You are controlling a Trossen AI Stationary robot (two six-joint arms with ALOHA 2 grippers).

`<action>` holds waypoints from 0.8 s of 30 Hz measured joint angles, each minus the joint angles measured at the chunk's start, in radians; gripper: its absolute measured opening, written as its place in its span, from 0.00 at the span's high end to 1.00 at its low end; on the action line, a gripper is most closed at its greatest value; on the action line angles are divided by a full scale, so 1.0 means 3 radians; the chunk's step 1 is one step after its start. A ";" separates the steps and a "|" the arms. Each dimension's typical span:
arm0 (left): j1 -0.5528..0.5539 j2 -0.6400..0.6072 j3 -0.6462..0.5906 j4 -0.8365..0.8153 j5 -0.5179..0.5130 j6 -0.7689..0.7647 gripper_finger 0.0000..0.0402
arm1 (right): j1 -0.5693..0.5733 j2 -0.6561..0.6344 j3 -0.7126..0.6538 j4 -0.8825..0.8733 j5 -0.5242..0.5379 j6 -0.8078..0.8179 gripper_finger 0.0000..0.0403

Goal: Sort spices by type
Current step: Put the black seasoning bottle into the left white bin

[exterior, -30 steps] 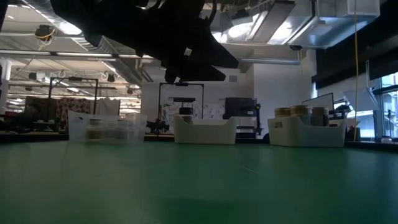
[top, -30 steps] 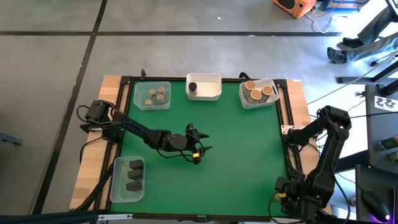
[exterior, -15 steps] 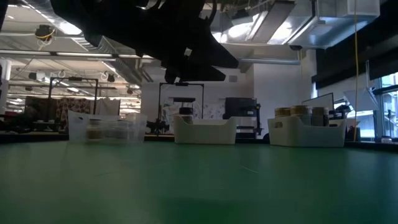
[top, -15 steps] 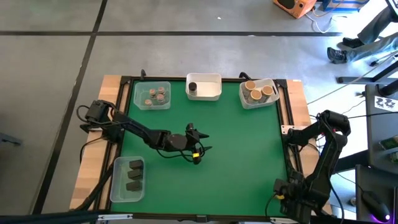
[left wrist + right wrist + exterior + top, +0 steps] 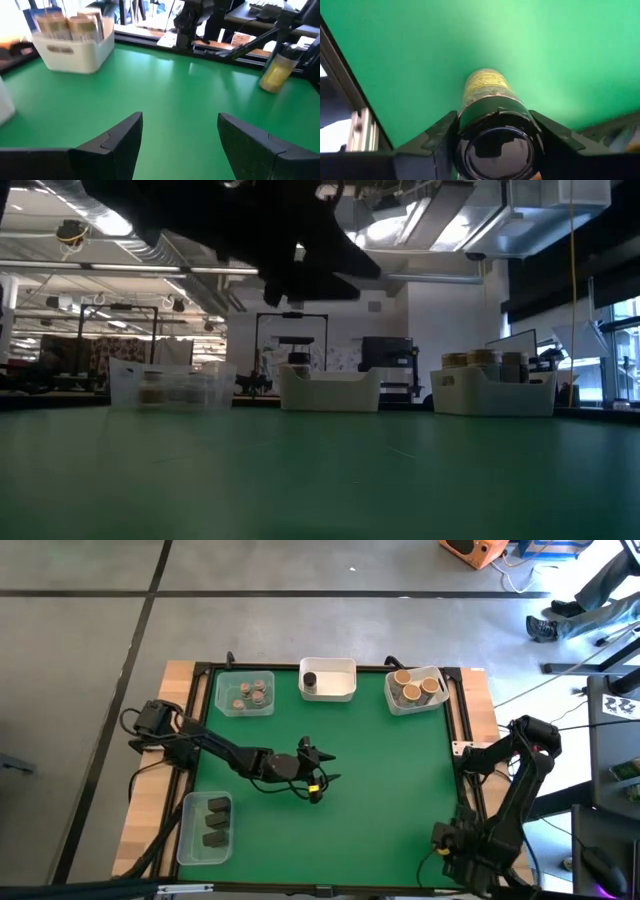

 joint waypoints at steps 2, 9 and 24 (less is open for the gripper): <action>0.0000 -0.0113 0.0000 -0.0096 -0.0015 0.0061 0.40 | -0.0097 -0.0035 0.0003 -0.0055 0.0145 -0.0156 0.48; 0.0001 -0.0674 0.0001 -0.0972 -0.0403 0.0144 0.40 | -0.0591 -0.0163 0.0003 -0.0270 0.0604 -0.0938 0.48; 0.0000 -0.1455 0.0004 -0.2807 -0.0892 -0.0271 0.40 | -0.2298 -0.0407 0.0006 -0.0191 0.1418 -0.3252 0.48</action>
